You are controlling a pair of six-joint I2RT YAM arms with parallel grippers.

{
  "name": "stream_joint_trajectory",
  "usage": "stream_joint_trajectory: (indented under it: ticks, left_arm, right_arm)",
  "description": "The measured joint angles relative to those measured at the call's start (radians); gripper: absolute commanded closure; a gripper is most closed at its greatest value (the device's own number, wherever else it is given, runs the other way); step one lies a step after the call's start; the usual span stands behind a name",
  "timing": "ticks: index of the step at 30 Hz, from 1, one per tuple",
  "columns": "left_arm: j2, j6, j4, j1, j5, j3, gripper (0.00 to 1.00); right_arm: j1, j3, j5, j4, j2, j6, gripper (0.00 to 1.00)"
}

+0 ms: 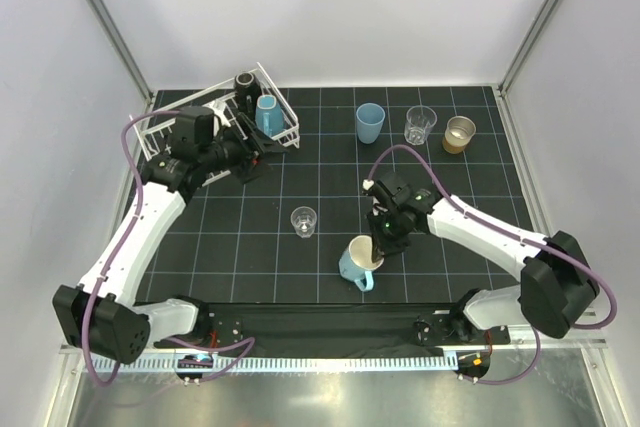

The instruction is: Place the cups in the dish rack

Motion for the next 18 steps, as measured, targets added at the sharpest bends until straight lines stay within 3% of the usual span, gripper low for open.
stream_joint_trajectory:
  ticks: [12, 18]
  left_arm:
    - [0.089, -0.087, 0.118, -0.04, 0.095, 0.034, 0.31]
    - [0.165, -0.129, 0.225, -0.088, 0.163, 0.08, 0.28]
  right_arm:
    - [-0.028, 0.006, 0.049, 0.003, -0.076, 0.005, 0.96]
    - [-0.213, 0.018, 0.01, 0.021, -0.275, 0.012, 0.96]
